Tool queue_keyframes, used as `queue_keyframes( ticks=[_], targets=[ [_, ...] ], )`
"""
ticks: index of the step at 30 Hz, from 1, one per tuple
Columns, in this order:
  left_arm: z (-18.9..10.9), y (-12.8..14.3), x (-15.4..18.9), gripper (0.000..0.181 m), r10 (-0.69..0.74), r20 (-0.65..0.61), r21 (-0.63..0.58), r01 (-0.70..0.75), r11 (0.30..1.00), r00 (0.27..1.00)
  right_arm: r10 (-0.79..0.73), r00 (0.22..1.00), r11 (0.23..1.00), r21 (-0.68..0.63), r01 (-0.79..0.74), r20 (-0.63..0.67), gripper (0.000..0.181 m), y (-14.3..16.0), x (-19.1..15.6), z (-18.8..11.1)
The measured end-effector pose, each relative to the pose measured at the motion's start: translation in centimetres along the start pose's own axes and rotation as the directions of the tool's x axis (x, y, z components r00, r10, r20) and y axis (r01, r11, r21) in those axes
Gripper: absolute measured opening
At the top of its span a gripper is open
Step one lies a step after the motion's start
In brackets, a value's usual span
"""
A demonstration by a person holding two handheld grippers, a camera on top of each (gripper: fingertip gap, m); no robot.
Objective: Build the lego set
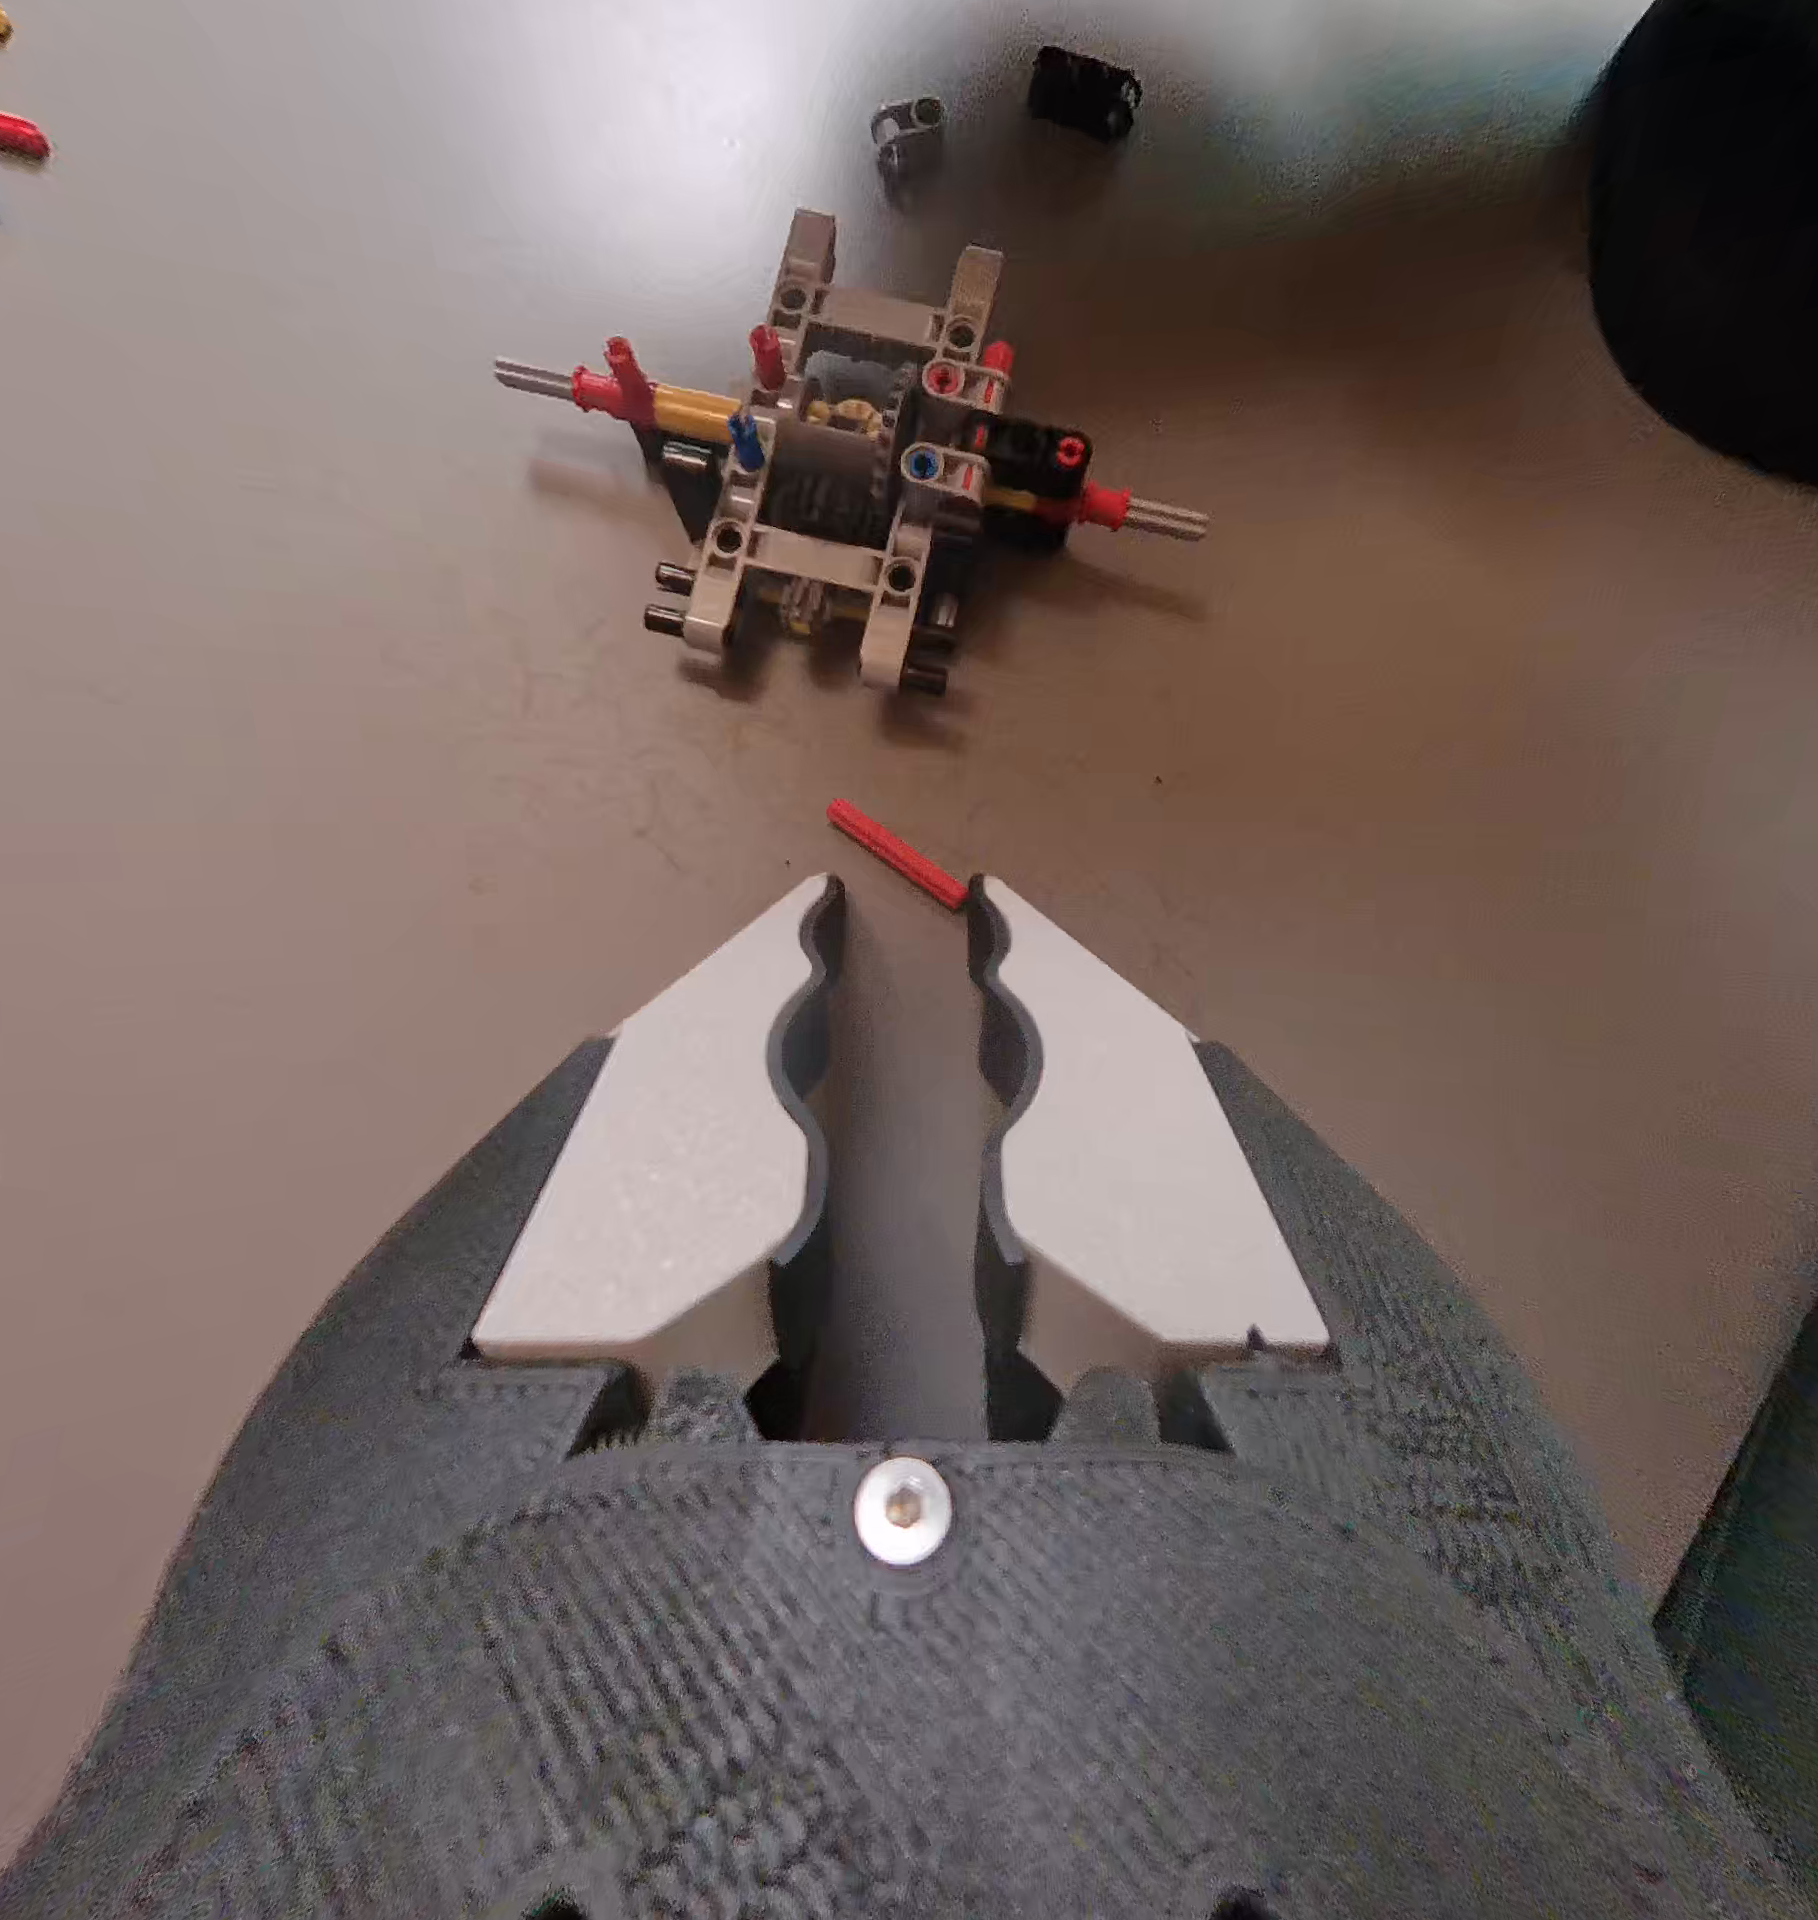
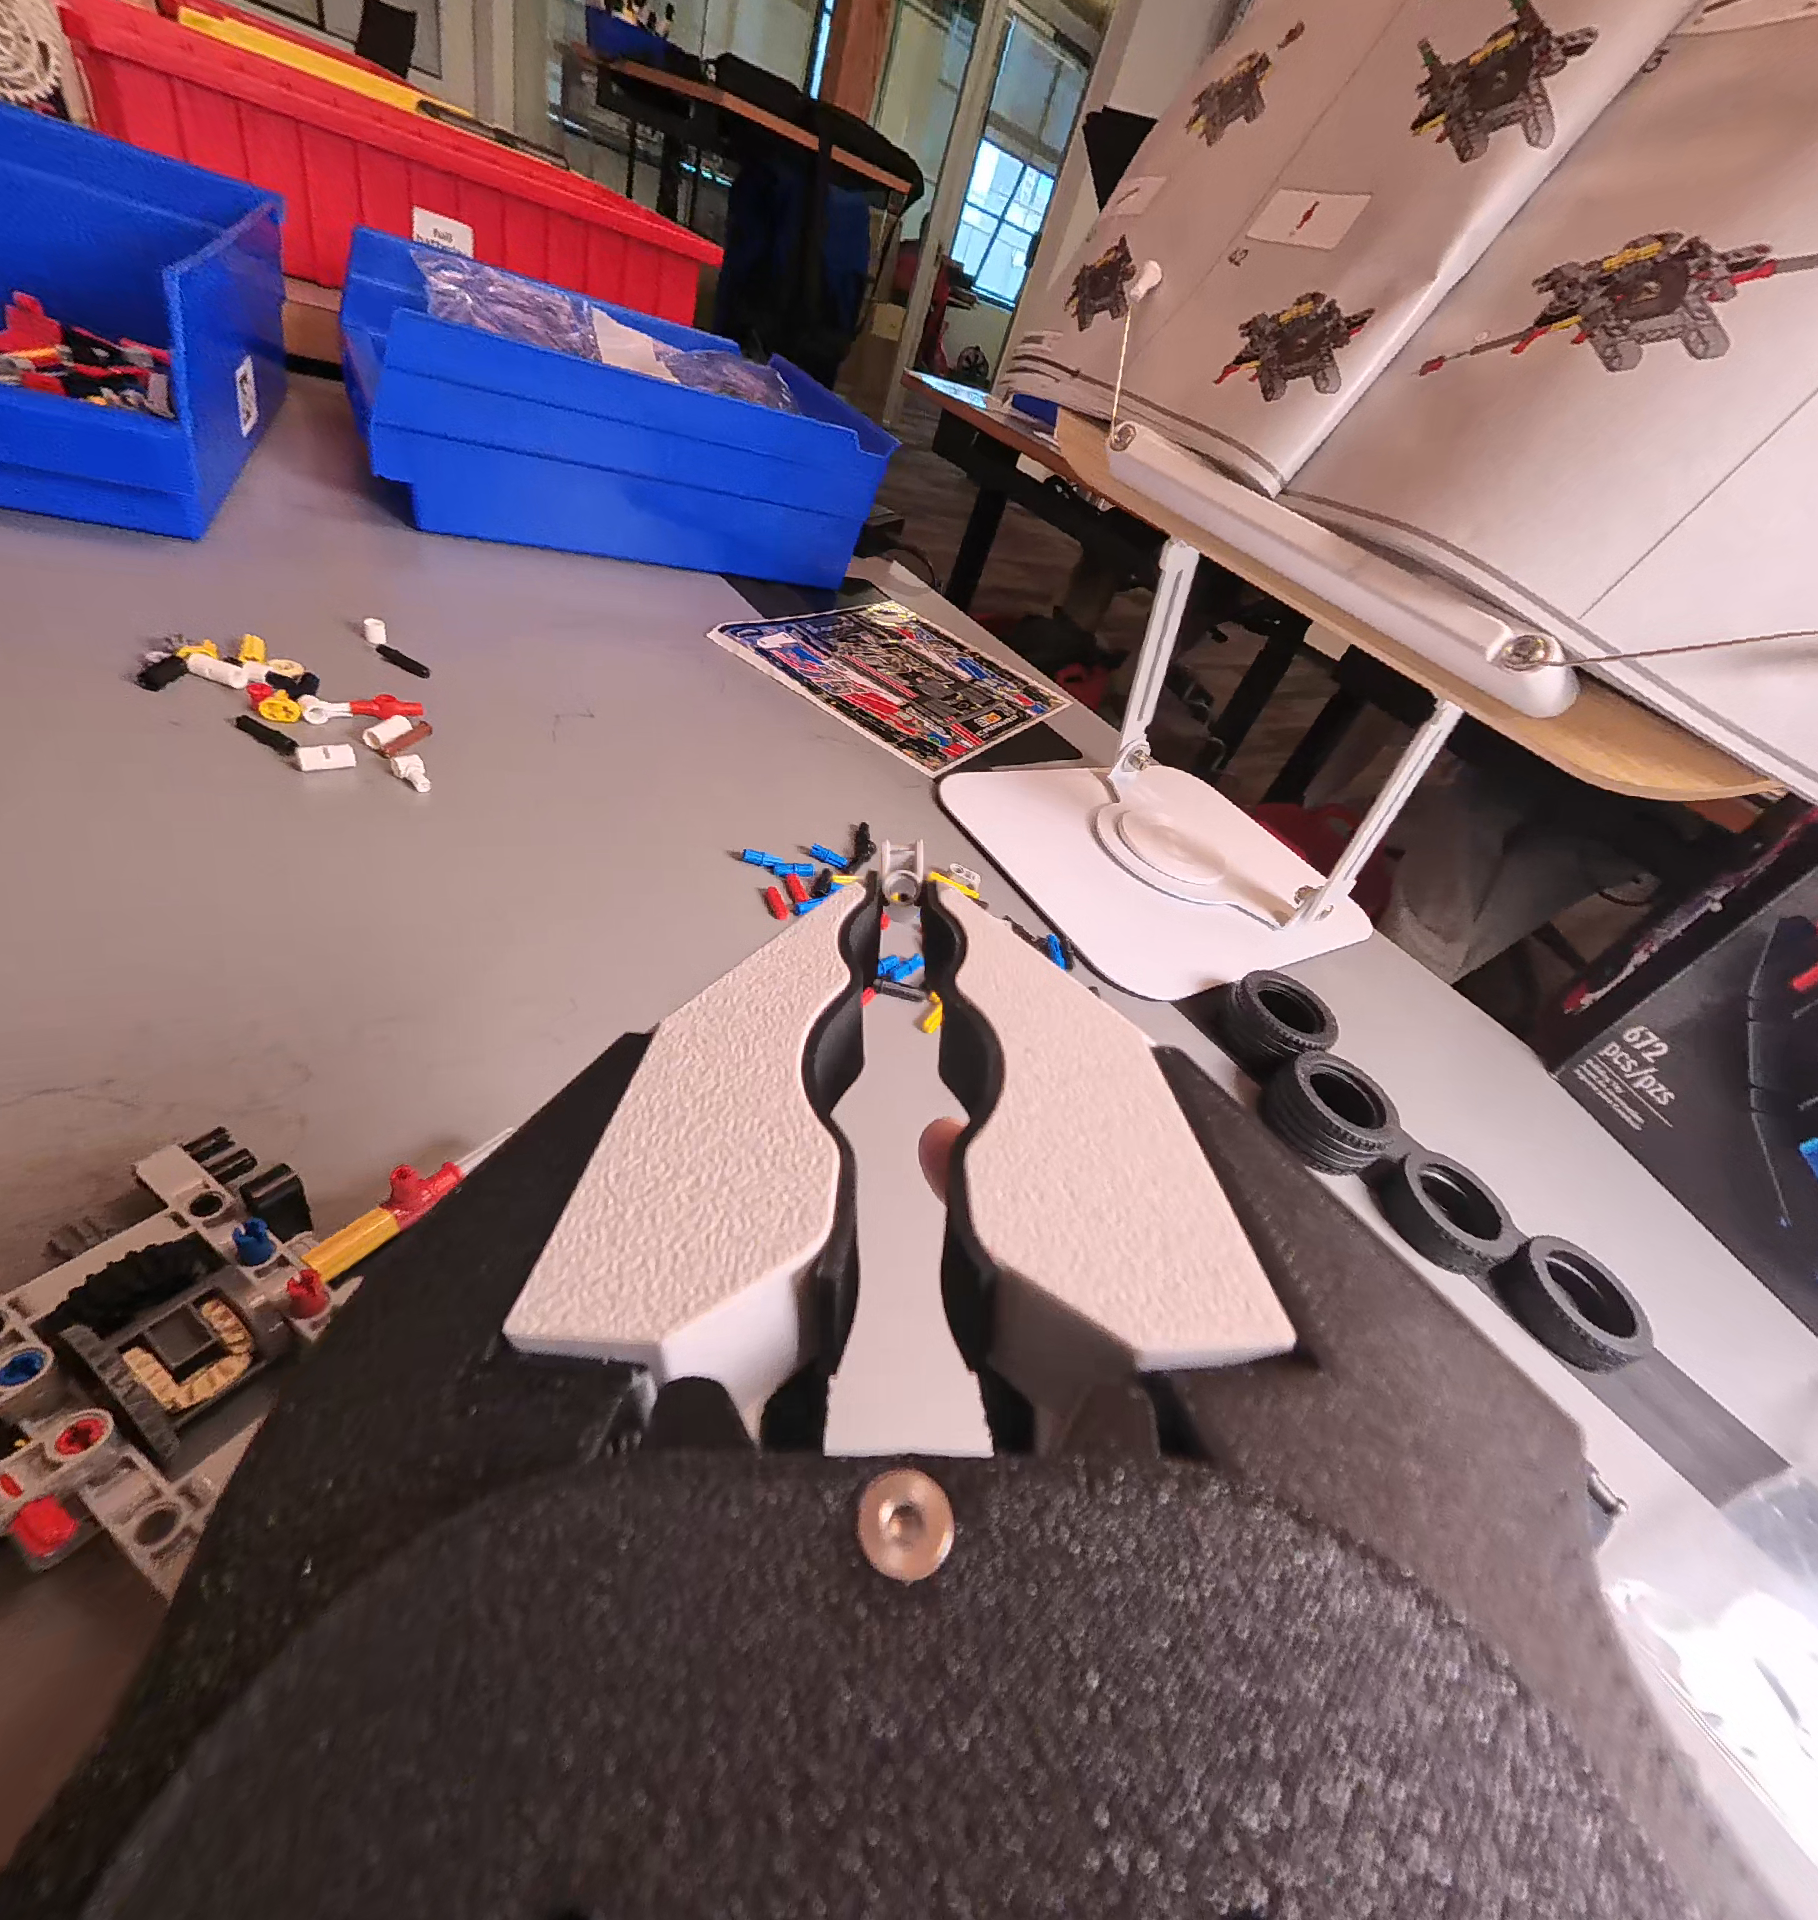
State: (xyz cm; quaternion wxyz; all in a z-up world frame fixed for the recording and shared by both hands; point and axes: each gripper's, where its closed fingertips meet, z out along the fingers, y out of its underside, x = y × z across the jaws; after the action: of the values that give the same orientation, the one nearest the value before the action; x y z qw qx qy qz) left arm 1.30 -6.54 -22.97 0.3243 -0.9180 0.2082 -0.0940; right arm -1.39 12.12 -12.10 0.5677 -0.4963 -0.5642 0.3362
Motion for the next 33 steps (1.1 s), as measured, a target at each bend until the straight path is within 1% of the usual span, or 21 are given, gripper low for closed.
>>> queue_keyframes(
  ticks=[1, 4, 6, 9, 14, 16, 17, 19, 20, 21, 23, 25, 26, 28, 29, 31, 33],
  targets=[
    [-0.1, 0.1, -0.3, 0.019, 0.009, 0.013, -0.002, -0.009, 1.000, 1.000, -0.001, 1.000, 1.000, 0.000, 0.001, 0.003, 0.006, -0.1, -0.1, 0.0],
    [-0.3, 0.2, -1.5, 0.001, 0.017, 0.059, 0.002, -0.017, 1.000, 0.998, 0.001, 1.000, 1.000, 0.001, -0.001, 0.016, 0.006, -0.1, -0.4, 0.0],
    [-0.4, 0.1, -2.1, 0.004, 0.020, 0.061, 0.023, -0.021, 1.000, 0.998, 0.003, 1.000, 1.000, 0.001, -0.003, 0.024, 0.006, -0.1, -0.5, 0.0],
    [-0.1, -0.5, -2.2, 0.010, -0.026, 0.000, 0.052, 0.026, 0.998, 1.000, 0.009, 0.999, 1.000, 0.004, -0.009, 0.038, 0.006, -0.1, -0.7, 0.0],
    [0.5, -0.8, -2.6, 0.019, 0.025, -0.019, 0.031, -0.024, 0.999, 1.000, 0.010, 0.998, 1.000, 0.004, -0.011, 0.056, 0.006, 0.0, -1.0, 0.0],
    [0.5, -0.8, -2.5, 0.002, 0.049, -0.040, 0.024, -0.048, 0.999, 0.998, 0.018, 0.998, 1.000, 0.006, -0.018, 0.061, 0.006, 0.0, -1.0, 0.0],
    [0.6, -0.8, -3.0, 0.002, 0.062, -0.022, 0.021, -0.062, 0.998, 0.998, 0.026, 0.998, 1.000, 0.010, -0.027, 0.063, 0.006, 0.0, -0.9, -0.1],
    [0.5, -1.2, -5.0, 0.002, 0.083, 0.056, 0.033, -0.085, 0.996, 0.995, 0.050, 0.997, 0.998, 0.025, -0.052, 0.061, 0.006, -0.2, -0.6, -0.2],
    [0.5, -2.0, -5.5, 0.001, 0.053, 0.039, 0.078, -0.056, 0.995, 0.998, 0.065, 0.996, 0.997, 0.035, -0.067, 0.061, 0.006, -0.4, -0.5, -0.2],
    [0.2, -3.4, -5.6, 0.002, 0.001, -0.014, 0.157, 0.002, 0.988, 1.000, 0.080, 0.995, 0.996, 0.045, -0.083, 0.060, 0.006, -0.5, -0.4, -0.3],
    [-1.0, -7.1, -6.6, 0.001, -0.103, -0.092, 0.319, 0.127, 0.939, 0.990, 0.100, 0.993, 0.993, 0.061, -0.103, 0.057, 0.006, -0.8, -0.2, -0.4],
    [-2.1, -10.5, -7.8, 0.001, -0.172, -0.166, 0.434, 0.229, 0.871, 0.971, 0.112, 0.992, 0.990, 0.076, -0.116, 0.052, 0.006, -1.2, -0.1, -0.5],
    [-2.4, -12.0, -7.9, 0.001, -0.197, -0.232, 0.467, 0.286, 0.837, 0.953, 0.117, 0.992, 0.989, 0.081, -0.121, 0.052, 0.006, -1.4, -0.1, -0.6],
    [-2.9, -14.3, -7.6, 0.001, -0.220, -0.367, 0.496, 0.390, 0.776, 0.904, 0.114, 0.992, 0.989, 0.086, -0.118, 0.049, 0.006, -1.6, -0.3, -0.8],
    [-2.9, -15.1, -7.5, 0.001, -0.228, -0.416, 0.499, 0.431, 0.752, 0.880, 0.111, 0.993, 0.990, 0.084, -0.114, 0.047, 0.006, -1.6, -0.4, -0.9],
    [-2.6, -15.8, -7.2, 0.001, -0.245, -0.491, 0.492, 0.498, 0.714, 0.836, 0.104, 0.993, 0.991, 0.074, -0.107, 0.051, 0.006, -1.6, -0.7, -1.2],
    [-2.1, -15.8, -6.8, 0.001, -0.269, -0.556, 0.463, 0.562, 0.686, 0.786, 0.113, 0.991, 0.991, 0.064, -0.118, 0.075, 0.006, -1.5, -1.3, -1.6]
  ],
)
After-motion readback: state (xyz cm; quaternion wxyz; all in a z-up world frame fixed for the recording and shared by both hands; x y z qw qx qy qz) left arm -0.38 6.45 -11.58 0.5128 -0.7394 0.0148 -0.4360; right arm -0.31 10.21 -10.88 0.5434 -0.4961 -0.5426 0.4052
